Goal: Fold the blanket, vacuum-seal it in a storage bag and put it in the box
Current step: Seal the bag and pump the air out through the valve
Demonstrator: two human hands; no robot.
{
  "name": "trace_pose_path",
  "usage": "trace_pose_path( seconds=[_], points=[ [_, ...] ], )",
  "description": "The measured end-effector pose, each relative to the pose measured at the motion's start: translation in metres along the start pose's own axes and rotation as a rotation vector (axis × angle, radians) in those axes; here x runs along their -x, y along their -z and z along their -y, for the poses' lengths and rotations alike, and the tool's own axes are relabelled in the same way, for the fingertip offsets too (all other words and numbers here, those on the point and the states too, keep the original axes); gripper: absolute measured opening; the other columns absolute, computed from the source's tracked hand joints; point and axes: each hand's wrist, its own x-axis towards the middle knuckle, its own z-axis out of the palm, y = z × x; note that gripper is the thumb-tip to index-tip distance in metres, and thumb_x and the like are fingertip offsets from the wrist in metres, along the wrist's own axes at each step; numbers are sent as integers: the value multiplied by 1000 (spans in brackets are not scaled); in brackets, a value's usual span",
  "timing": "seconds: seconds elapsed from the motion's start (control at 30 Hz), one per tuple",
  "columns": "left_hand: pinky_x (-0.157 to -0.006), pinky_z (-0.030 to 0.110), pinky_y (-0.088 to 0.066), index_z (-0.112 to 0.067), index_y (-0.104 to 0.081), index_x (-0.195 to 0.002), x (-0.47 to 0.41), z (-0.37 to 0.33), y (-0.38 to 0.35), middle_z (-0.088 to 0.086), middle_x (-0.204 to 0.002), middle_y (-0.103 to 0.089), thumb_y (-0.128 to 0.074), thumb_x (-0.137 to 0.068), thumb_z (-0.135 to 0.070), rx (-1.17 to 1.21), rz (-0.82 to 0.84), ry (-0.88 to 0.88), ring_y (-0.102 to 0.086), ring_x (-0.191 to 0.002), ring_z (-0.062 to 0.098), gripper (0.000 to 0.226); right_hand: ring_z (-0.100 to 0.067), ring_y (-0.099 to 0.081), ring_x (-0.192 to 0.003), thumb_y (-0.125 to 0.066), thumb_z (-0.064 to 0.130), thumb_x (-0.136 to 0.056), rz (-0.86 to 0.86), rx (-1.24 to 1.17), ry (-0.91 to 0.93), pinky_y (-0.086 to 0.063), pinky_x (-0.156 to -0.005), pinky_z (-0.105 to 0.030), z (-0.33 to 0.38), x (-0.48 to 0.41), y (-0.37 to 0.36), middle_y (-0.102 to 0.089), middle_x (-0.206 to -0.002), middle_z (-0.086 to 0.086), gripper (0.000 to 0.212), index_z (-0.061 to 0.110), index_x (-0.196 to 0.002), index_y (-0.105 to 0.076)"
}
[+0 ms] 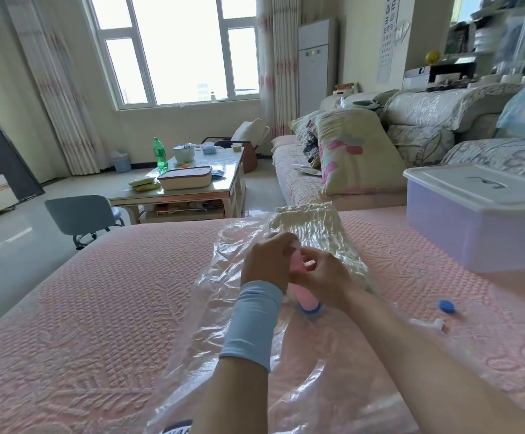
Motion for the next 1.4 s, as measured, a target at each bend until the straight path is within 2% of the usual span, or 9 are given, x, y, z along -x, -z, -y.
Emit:
trace_pose_path(
  seconds=[0.23,0.37,0.6,0.67,0.93,1.03,1.2,1.3,1.4],
  points=[
    [-64,25,-51,-19,-71,-94,-8,-22,62,-3,-88,-69,-55,-96,-22,5,-578,-263,-61,-72,16,17,0,-68,-89,-80,68,-55,37,-43,13,-60,-78,-33,-1,-1,0,-69,-97,28,52,59,-103,-65],
    [-76,27,-55,-18,-72,-98,-10,-28,61,-4,-101,-72,-55,-96,-18,59,-776,-257,-67,-91,19,16,1,-66,-89,-80,69,-54,45,-35,7,-57,-77,-30,-1,-1,-3,-68,-98,27,53,58,-104,-65],
    [-73,30,-50,-27,-67,-100,-1,-7,-1,-2,-98,-69,-51,-97,-23,-130,-40,-1,-65,-85,25,16,-2,-70,-84,-78,63,-60,8,-58,-4,-57,-72,-31,-1,-1,0,-72,-93,17,44,46,-100,-69],
    [-65,28,-44,-28,-64,-99,-3,-12,6,-2,-91,-68,-49,-98,-28,-204,-68,-23,-65,-79,26,15,1,-70,-82,-78,64,-59,2,-66,1,-55,-68,-27,-1,0,1,-72,-92,21,45,48,-99,-69],
    [-65,13,-40,-21,-67,-97,-9,-26,64,-6,-91,-69,-52,-98,-24,-30,-739,-212,-61,-79,12,15,2,-67,-88,-81,73,-53,56,-50,14,-57,-74,-28,-3,-2,-4,-67,-98,33,54,60,-102,-64],
    [-70,17,-43,-18,-69,-100,-7,-19,44,-3,-99,-70,-55,-96,-17,-1,-616,-175,-65,-85,17,14,1,-67,-88,-82,69,-53,43,-62,1,-57,-73,-28,-3,-2,-5,-66,-96,32,52,59,-101,-65],
    [-68,30,-49,-19,-68,-92,4,-4,0,3,-91,-66,-51,-95,-21,-94,-34,16,-63,-80,27,17,2,-70,-81,-76,66,-60,17,-65,-5,-58,-71,-29,-2,0,-4,-73,-91,21,42,50,-98,-69],
    [-66,29,-48,-22,-66,-95,1,-12,10,1,-89,-67,-49,-98,-27,-175,-84,-48,-64,-77,28,18,-2,-71,-84,-81,63,-59,12,-87,-9,-58,-72,-30,-4,0,0,-73,-93,18,45,48,-100,-69],
    [-65,31,-55,-22,-69,-95,-3,-23,40,-2,-88,-69,-52,-98,-29,-159,-364,-186,-64,-70,21,18,-5,-71,-88,-83,63,-56,42,-100,-1,-60,-77,-35,-5,-1,1,-72,-97,20,51,51,-104,-69]
  ],
)
